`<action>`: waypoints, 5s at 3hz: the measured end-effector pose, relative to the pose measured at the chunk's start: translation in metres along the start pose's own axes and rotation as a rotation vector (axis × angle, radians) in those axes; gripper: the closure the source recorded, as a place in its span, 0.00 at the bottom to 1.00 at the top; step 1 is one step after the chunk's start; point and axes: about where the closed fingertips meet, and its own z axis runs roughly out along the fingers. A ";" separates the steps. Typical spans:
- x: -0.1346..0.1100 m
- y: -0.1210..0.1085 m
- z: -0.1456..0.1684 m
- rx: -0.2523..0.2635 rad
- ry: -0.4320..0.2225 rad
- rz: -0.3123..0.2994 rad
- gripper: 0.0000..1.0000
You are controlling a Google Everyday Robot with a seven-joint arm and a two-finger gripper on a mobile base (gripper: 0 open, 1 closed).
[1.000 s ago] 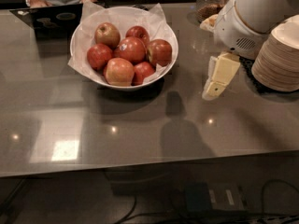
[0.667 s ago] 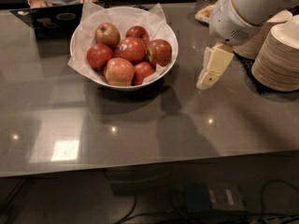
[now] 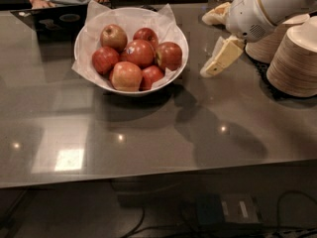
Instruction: Pick apple from white bowl
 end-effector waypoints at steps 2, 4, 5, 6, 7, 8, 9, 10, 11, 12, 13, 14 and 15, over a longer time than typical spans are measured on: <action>-0.013 -0.018 0.011 -0.053 -0.147 0.019 0.25; -0.024 -0.029 0.040 -0.114 -0.153 -0.009 0.25; -0.024 -0.034 0.056 -0.129 -0.128 -0.014 0.25; -0.023 -0.036 0.067 -0.134 -0.106 -0.011 0.23; -0.024 -0.037 0.076 -0.145 -0.091 -0.009 0.23; -0.023 -0.035 0.085 -0.162 -0.078 0.002 0.24; -0.024 -0.032 0.093 -0.180 -0.069 0.008 0.26; -0.029 -0.027 0.099 -0.208 -0.068 0.010 0.27; -0.035 -0.020 0.105 -0.233 -0.062 0.008 0.28; -0.033 -0.015 0.109 -0.248 -0.049 0.014 0.27; -0.028 -0.011 0.112 -0.255 -0.031 0.024 0.27; -0.025 -0.009 0.113 -0.257 -0.020 0.028 0.46; -0.025 -0.009 0.113 -0.257 -0.020 0.028 0.70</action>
Offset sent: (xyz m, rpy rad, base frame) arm 0.0275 0.0190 0.0154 0.1893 0.0431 0.1073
